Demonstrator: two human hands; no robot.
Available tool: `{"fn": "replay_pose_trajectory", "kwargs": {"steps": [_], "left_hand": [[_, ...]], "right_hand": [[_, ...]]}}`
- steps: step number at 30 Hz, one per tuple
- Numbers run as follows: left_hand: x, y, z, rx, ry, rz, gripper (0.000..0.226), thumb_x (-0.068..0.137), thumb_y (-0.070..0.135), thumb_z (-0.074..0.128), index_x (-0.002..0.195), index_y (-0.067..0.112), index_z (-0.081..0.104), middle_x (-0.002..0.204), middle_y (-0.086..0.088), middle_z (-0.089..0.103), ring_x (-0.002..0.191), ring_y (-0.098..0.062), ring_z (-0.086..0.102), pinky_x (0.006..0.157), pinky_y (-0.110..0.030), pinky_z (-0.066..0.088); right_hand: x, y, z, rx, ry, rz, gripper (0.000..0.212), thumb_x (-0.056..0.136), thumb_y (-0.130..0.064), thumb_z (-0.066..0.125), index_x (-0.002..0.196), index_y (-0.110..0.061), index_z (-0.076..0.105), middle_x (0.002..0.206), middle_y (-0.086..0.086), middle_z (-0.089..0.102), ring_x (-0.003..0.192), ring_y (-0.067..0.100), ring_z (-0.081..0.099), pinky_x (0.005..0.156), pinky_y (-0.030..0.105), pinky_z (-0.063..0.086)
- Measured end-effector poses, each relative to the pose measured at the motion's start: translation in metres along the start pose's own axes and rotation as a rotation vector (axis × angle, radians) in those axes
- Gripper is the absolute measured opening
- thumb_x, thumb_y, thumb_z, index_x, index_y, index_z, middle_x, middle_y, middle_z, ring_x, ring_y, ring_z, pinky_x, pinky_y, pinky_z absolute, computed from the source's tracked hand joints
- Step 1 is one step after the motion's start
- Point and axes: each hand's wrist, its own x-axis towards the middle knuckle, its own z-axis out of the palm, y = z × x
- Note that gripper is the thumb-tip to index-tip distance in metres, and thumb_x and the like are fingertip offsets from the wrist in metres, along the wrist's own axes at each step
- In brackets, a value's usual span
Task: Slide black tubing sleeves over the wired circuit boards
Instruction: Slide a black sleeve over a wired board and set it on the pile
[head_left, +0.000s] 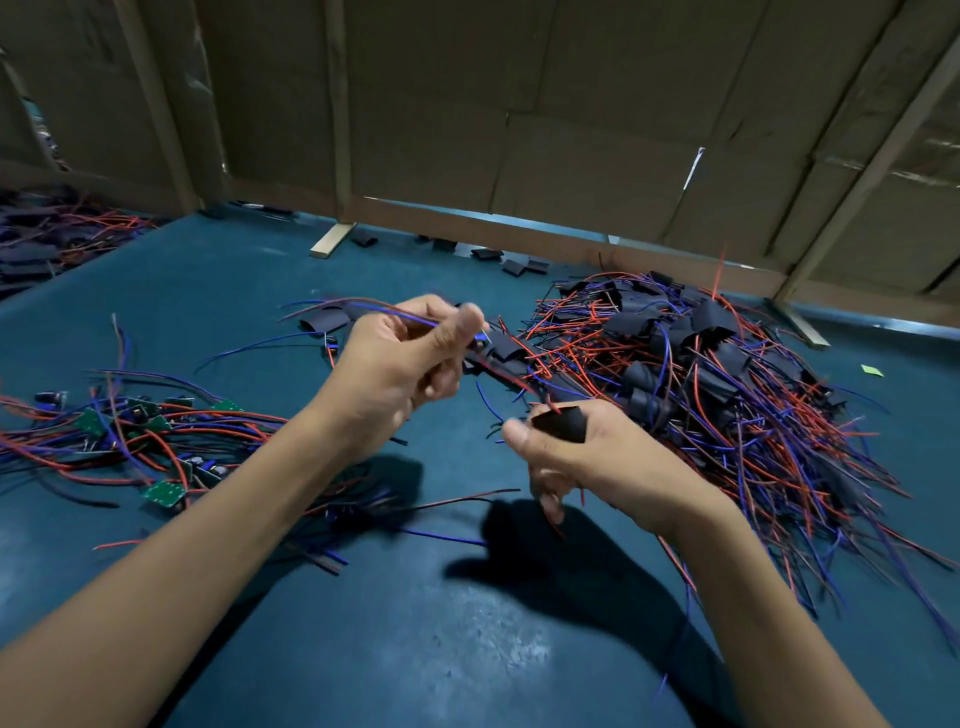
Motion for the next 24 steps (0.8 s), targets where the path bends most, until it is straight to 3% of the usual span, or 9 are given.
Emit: {"fn": "replay_pose_trajectory", "kwargs": {"steps": [3,7,9,11,13,16,19,21,24], "left_hand": [[-0.009,-0.001,0.008,0.171,-0.131,0.025,0.035,0.067,0.049,0.087,0.074,0.018,0.074,0.065,-0.017,0.057,0.046,-0.012,0.043,0.046,-0.021,0.030],[-0.017,-0.003,0.023,0.362,-0.214,0.038,0.011,0.077,0.022,0.083,0.077,0.015,0.076,0.065,-0.005,0.069,0.051,-0.009,0.055,0.050,-0.017,0.043],[-0.021,-0.005,0.029,0.404,-0.190,0.051,0.006,0.077,0.020,0.081,0.075,0.018,0.077,0.070,-0.006,0.073,0.053,-0.009,0.057,0.053,-0.020,0.046],[-0.025,-0.007,0.034,0.387,-0.139,0.065,0.009,0.076,0.020,0.082,0.076,0.013,0.077,0.069,-0.004,0.073,0.054,-0.010,0.056,0.053,-0.020,0.046],[-0.028,-0.010,0.040,0.349,-0.097,0.083,0.014,0.076,0.021,0.084,0.081,0.009,0.078,0.067,-0.002,0.072,0.055,-0.008,0.057,0.055,-0.019,0.047],[-0.028,-0.012,0.042,0.403,-0.042,0.120,0.019,0.073,0.030,0.080,0.084,0.014,0.079,0.063,0.008,0.069,0.057,-0.005,0.057,0.057,-0.016,0.046],[-0.028,-0.013,0.040,0.435,-0.017,0.135,0.014,0.077,0.027,0.080,0.082,0.014,0.079,0.062,0.006,0.069,0.058,-0.007,0.058,0.058,-0.018,0.047],[-0.029,-0.014,0.040,0.466,-0.015,0.140,0.009,0.081,0.025,0.080,0.080,0.016,0.078,0.064,0.005,0.070,0.059,-0.007,0.061,0.058,-0.018,0.047],[-0.028,-0.014,0.041,0.393,-0.024,0.096,0.013,0.079,0.027,0.080,0.080,0.014,0.078,0.072,-0.002,0.074,0.064,-0.009,0.066,0.061,-0.020,0.051]], "right_hand": [[-0.001,0.000,-0.003,-0.099,-0.070,0.039,0.052,0.076,-0.045,0.081,0.063,-0.006,0.050,0.054,0.013,0.056,0.052,0.017,0.058,0.054,0.023,0.038],[-0.002,-0.002,-0.002,-0.104,-0.086,0.056,0.045,0.073,-0.043,0.085,0.072,-0.005,0.061,0.061,0.020,0.065,0.057,0.013,0.064,0.057,0.022,0.043],[-0.003,-0.006,0.000,-0.130,-0.056,0.029,0.033,0.074,-0.047,0.083,0.083,-0.018,0.070,0.059,0.009,0.069,0.057,0.009,0.059,0.060,0.021,0.042],[-0.003,-0.008,0.004,-0.146,-0.008,0.006,0.025,0.073,-0.050,0.083,0.076,-0.029,0.070,0.057,0.005,0.069,0.057,0.009,0.057,0.060,0.025,0.041],[-0.002,-0.008,0.007,-0.174,0.060,0.007,0.028,0.069,-0.050,0.085,0.068,-0.029,0.066,0.055,0.008,0.067,0.052,0.013,0.057,0.059,0.030,0.041],[-0.001,-0.007,0.007,-0.164,0.079,0.026,0.032,0.066,-0.044,0.089,0.062,-0.031,0.060,0.052,0.011,0.058,0.043,0.018,0.059,0.046,0.025,0.041],[-0.002,-0.007,0.009,-0.116,0.051,0.064,0.042,0.062,-0.044,0.091,0.058,-0.026,0.053,0.051,0.007,0.045,0.046,0.031,0.060,0.041,0.025,0.044],[-0.001,-0.008,0.009,-0.053,0.059,0.090,0.037,0.061,-0.042,0.092,0.066,-0.022,0.060,0.054,0.014,0.043,0.047,0.039,0.058,0.037,0.023,0.042],[-0.002,-0.011,0.008,0.020,0.024,0.099,0.065,0.062,-0.046,0.088,0.088,0.009,0.064,0.050,0.021,0.038,0.036,0.033,0.050,0.041,0.025,0.046]]}}
